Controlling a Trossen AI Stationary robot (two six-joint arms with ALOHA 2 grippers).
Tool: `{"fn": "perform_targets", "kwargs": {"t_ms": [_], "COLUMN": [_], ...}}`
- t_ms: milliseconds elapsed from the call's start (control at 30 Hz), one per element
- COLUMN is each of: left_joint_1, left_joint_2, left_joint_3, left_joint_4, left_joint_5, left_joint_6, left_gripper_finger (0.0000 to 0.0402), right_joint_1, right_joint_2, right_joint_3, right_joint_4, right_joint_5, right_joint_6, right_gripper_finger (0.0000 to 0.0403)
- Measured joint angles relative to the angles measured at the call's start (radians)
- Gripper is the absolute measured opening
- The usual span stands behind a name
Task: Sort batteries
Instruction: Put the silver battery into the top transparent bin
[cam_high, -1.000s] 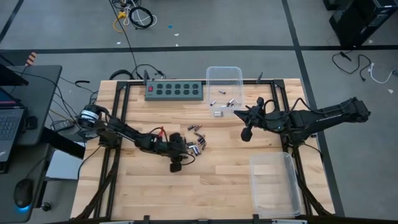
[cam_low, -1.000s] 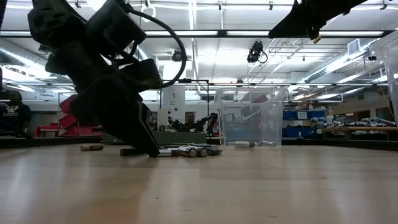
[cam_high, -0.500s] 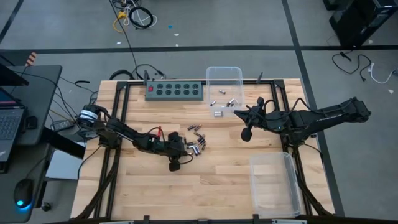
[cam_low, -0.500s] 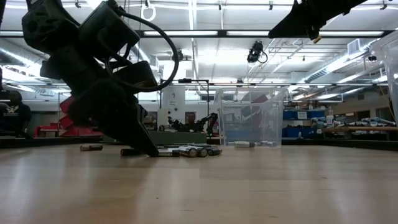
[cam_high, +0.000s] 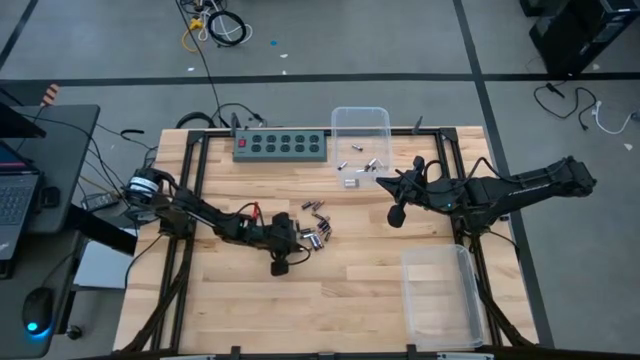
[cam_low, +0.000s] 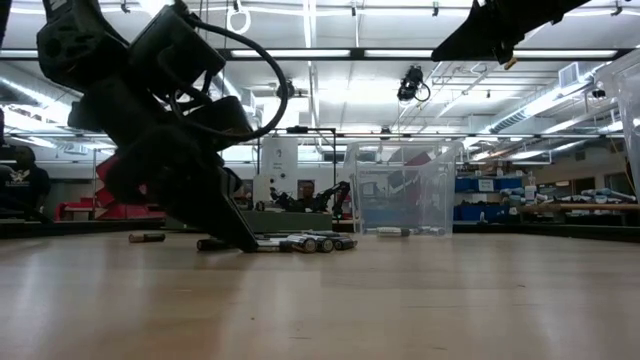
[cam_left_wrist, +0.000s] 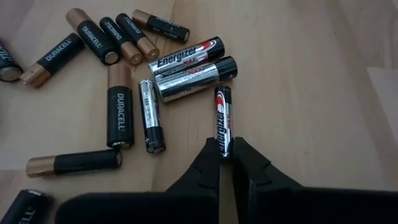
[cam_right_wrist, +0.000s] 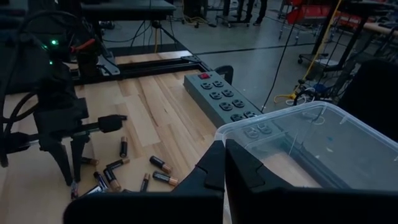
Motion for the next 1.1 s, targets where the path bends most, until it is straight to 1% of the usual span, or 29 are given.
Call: {"fn": "perform_targets", "kwargs": {"t_ms": [133, 333, 433, 533, 667, 733, 800, 967, 1100], "left_joint_1": [-0.002, -0.001, 0.000, 0.026, 0.104, 0.160, 0.216, 0.337, 0.437], "left_joint_2": [-0.047, -0.145, -0.213, -0.286, -0.369, -0.389, -0.395, -0.355, -0.294], "left_joint_3": [-0.002, -0.001, 0.000, 0.010, 0.050, 0.091, 0.147, 0.325, 0.456], "left_joint_4": [-0.020, -0.029, -0.028, -0.019, -0.026, -0.060, -0.134, -0.331, -0.395], "left_joint_5": [0.049, 0.083, 0.088, 0.086, 0.189, 0.240, 0.267, 0.268, 0.282], "left_joint_6": [0.004, 0.053, 0.097, 0.161, 0.240, 0.272, 0.310, 0.461, 0.548], "left_gripper_finger": [0.0009, 0.0008, 0.0008, 0.0008, 0.0008, 0.0008, 0.0008, 0.0008, 0.0008], "right_joint_1": [0.000, -0.001, -0.001, -0.005, -0.023, -0.032, -0.042, -0.068, -0.093], "right_joint_2": [0.000, 0.000, 0.000, 0.000, 0.000, 0.000, 0.000, -0.003, -0.003], "right_joint_3": [0.000, 0.000, 0.000, 0.000, 0.000, 0.000, 0.000, 0.000, 0.000], "right_joint_4": [0.000, 0.000, 0.000, 0.004, 0.024, 0.035, 0.051, 0.063, 0.070], "right_joint_5": [0.000, 0.000, 0.000, 0.000, 0.000, 0.002, 0.002, 0.003, 0.003], "right_joint_6": [-0.001, -0.003, -0.004, -0.019, -0.031, -0.050, -0.069, -0.113, -0.127], "right_gripper_finger": [0.0001, 0.0001, 0.0001, 0.0000, 0.0002, 0.0001, 0.0000, 0.0001, 0.0001]}}
